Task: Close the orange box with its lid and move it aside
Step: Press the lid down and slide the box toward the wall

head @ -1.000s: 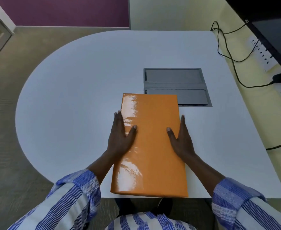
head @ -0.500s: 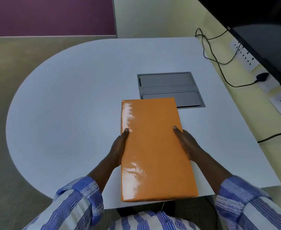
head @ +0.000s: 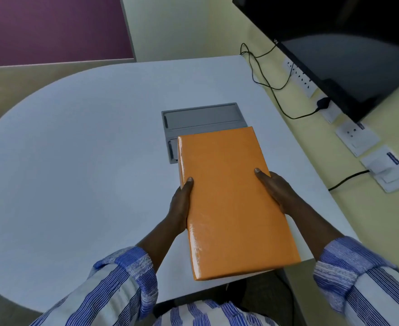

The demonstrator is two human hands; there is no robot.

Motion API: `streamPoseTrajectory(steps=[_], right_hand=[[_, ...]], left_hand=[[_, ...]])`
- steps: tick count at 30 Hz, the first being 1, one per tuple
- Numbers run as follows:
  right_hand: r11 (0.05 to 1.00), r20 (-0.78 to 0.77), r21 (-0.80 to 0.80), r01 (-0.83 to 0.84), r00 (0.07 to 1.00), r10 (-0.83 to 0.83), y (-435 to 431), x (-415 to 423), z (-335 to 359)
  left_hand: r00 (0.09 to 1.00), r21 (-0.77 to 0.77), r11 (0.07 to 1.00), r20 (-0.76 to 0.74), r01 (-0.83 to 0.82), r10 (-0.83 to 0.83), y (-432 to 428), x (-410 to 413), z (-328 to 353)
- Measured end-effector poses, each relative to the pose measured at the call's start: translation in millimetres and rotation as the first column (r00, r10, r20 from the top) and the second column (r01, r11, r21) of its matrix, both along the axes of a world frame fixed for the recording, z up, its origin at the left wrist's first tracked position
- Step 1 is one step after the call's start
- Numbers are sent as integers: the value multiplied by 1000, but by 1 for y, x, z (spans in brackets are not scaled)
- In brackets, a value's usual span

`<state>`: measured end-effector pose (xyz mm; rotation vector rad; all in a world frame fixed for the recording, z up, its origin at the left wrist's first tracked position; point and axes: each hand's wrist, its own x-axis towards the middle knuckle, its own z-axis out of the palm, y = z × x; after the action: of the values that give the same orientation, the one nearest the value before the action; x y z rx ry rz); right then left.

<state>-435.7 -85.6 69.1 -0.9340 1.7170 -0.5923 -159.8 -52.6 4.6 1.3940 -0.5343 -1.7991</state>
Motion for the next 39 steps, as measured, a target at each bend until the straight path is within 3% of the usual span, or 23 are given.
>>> streamPoseTrajectory(steps=[9,18,21,23,26,28,31,39], right_hand=[[1000,-14,-4,-20,1000,20,-18,-113,1],[997,-26,60,-37,999,39,-26,-164,-27],[999,-195,6,-54,979,54,-32,-161,-35],[987,-478,-140,-79,878,2,-35,-151,-39],[868,-695,-334,-368,718,37,-24,-117,-39],[757,-749,-322,-569,642,163,-9,-88,-43],[672,-804,-193,-714,508,309,7,-61,-53],[668,-851,-83,-740,401,339,-8,-80,-59]], left_hand=[[1000,4,1000,7,17,-17,-12,-120,-3],[996,18,999,70,45,-46,-15,-164,-18],[995,-13,997,68,72,-71,-16,-165,-11],[997,-28,998,52,64,-63,-16,-165,-7],[1000,9,1000,0,5,-5,-16,-164,-4],[997,47,999,-71,-16,20,-16,-166,-1],[986,39,999,-168,9,-2,-18,-174,1],[993,0,1000,-117,-7,7,-29,-206,0]])
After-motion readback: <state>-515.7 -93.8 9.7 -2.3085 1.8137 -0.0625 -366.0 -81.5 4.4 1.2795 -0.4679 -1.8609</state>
